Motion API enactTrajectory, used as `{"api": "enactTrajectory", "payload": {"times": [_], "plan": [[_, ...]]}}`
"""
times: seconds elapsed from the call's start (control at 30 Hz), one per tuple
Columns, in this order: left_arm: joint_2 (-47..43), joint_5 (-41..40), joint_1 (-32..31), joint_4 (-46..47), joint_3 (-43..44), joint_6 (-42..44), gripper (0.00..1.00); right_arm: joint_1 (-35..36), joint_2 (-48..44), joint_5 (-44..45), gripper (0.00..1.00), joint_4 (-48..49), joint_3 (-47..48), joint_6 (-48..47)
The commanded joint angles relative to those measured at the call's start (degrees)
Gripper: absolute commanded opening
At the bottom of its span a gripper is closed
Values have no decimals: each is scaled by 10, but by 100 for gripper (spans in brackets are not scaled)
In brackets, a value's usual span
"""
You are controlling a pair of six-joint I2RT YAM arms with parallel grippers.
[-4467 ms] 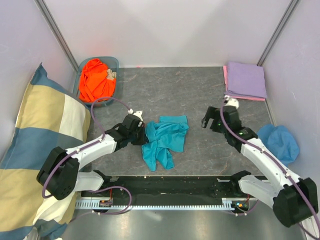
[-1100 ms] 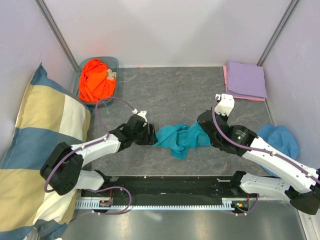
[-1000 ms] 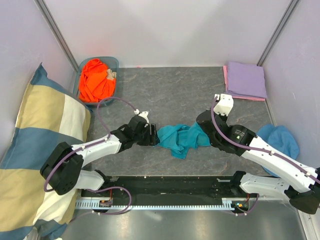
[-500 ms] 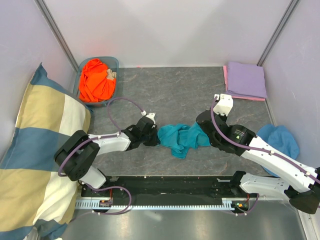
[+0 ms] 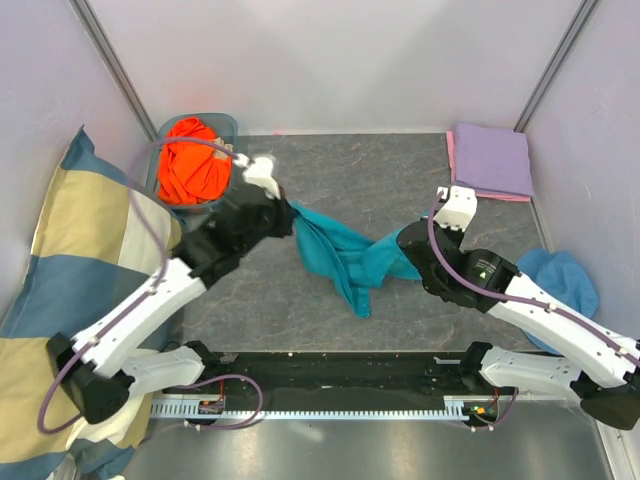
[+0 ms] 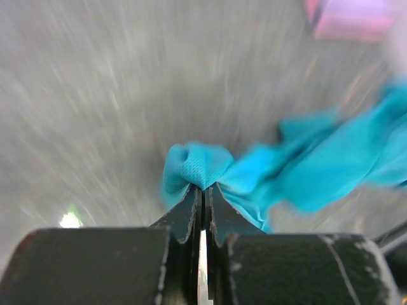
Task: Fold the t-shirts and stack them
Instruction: Flatten out the tshirt
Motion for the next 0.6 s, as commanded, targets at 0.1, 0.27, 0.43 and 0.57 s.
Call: {"api": "enactTrajectory", "payload": {"times": [0.1,0.27,0.43,0.57], "plan": [[-69,-96,95,-130,112,109,2,-2,-39,100,0,-39,62,4],[-85,-102,164,-158,143,143,2,-2,-70,147,0,-65,72,11],[-89,-104,201,-166,149,159,2,-3,-95,177,0,-87,76,9],[-92,-106,221,-169,149,168,2,-3,-119,184,0,-110,75,30]]}}
